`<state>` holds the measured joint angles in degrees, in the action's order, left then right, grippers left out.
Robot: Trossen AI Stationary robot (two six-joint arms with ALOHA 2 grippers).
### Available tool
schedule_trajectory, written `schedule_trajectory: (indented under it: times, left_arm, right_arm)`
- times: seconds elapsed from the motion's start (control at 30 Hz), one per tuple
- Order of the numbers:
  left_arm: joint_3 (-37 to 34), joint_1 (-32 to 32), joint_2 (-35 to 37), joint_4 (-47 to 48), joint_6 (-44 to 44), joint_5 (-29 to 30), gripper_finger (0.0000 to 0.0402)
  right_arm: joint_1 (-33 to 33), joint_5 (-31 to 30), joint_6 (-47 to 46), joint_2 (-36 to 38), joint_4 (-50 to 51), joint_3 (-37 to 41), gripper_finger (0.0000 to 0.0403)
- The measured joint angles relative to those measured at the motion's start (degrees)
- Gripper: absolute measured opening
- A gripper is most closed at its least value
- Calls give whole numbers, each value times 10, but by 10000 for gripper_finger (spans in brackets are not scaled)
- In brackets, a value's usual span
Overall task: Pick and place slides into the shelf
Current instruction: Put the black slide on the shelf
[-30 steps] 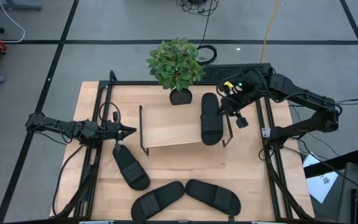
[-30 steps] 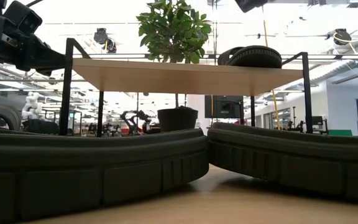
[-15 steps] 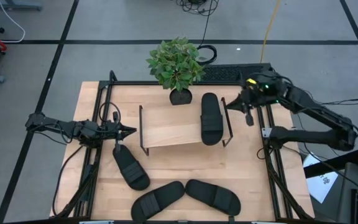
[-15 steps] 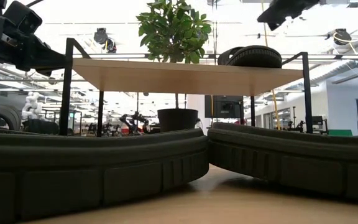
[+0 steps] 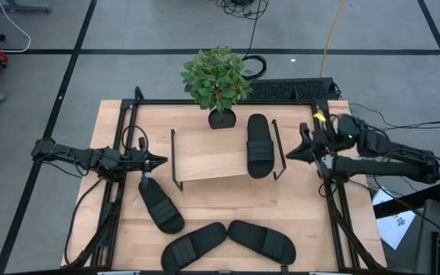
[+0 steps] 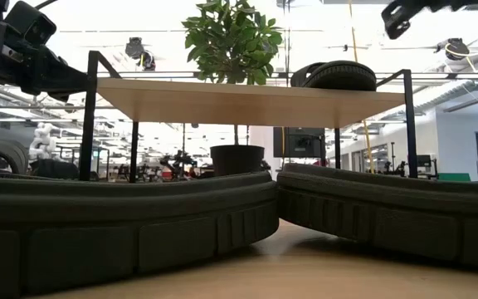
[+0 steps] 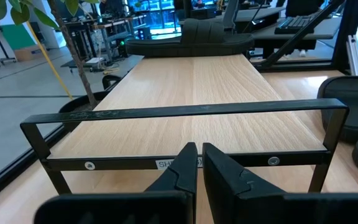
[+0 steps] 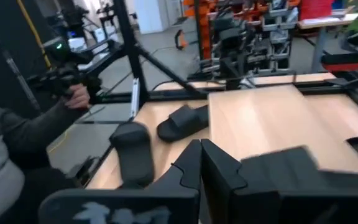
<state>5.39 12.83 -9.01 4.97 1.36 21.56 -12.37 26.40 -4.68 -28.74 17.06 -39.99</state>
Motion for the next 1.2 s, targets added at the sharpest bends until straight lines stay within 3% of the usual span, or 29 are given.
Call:
schedule_trajectory:
  times: [0.17,0.6,0.83,1.2]
  left_arm:
    - [0,0,0,0,-4,0,24]
    - [0,0,0,0,-3,0,24]
    - [0,0,0,0,-1,0,24]
    - [0,0,0,0,-2,-2,24]
  right_arm:
    - [35,-54,5,64,23,22,0]
    - [130,-7,-66,50,-230,168,0]
    - [183,-6,-8,50,-219,182,0]
    - [196,7,91,50,-162,182,0]
